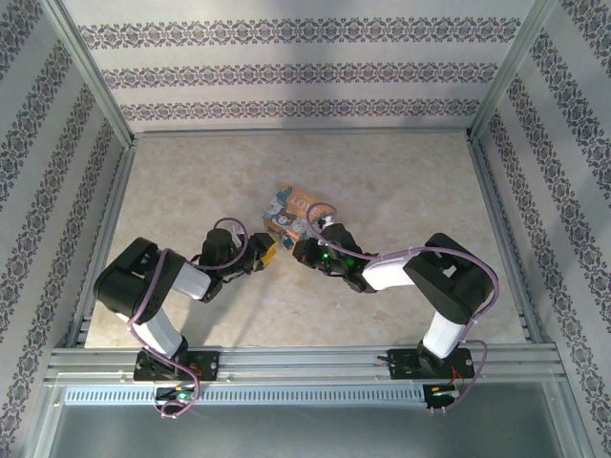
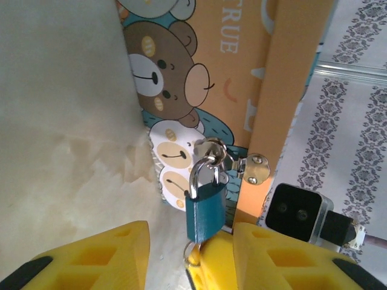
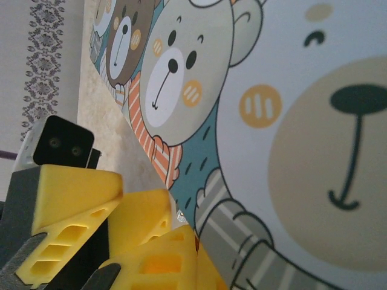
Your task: Unlock a padlock with a key
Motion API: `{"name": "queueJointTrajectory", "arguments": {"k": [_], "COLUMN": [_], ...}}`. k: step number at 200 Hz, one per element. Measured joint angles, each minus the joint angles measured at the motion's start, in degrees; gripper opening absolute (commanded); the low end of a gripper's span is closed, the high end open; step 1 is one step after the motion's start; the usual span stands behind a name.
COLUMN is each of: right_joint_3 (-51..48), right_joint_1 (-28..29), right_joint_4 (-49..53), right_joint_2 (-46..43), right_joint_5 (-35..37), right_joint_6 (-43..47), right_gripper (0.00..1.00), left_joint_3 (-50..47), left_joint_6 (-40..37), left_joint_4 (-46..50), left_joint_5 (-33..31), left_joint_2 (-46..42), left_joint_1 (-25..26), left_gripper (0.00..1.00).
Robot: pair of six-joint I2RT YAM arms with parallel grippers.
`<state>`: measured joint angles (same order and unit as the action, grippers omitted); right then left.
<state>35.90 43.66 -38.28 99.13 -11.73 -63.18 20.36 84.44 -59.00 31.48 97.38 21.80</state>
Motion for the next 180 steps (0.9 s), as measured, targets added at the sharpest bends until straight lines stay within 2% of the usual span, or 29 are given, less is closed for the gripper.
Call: {"name": "queueJointTrajectory", "arguments": {"k": [67,180], "right_joint_3": [0.00,0.00], "right_joint_1": [0.11,0.11], "right_joint_4": [0.00,0.00], "right_joint_2": [-0.11,-0.42], "right_joint_5": [0.11,0.22], "right_joint_6": [-0.17,-1.66], "right_gripper": [0.00,0.00], "left_joint_3": [1.75,3.17], "left_joint_6": [4.42,6.29], "left_joint_4": [-10.80,-16.11], "left_joint_5": [-0.46,-1.92], "left_joint_2": [8.74,12.44], "left_joint_1": [2.34,3.34], "left_gripper": [0.34,0.26]}}
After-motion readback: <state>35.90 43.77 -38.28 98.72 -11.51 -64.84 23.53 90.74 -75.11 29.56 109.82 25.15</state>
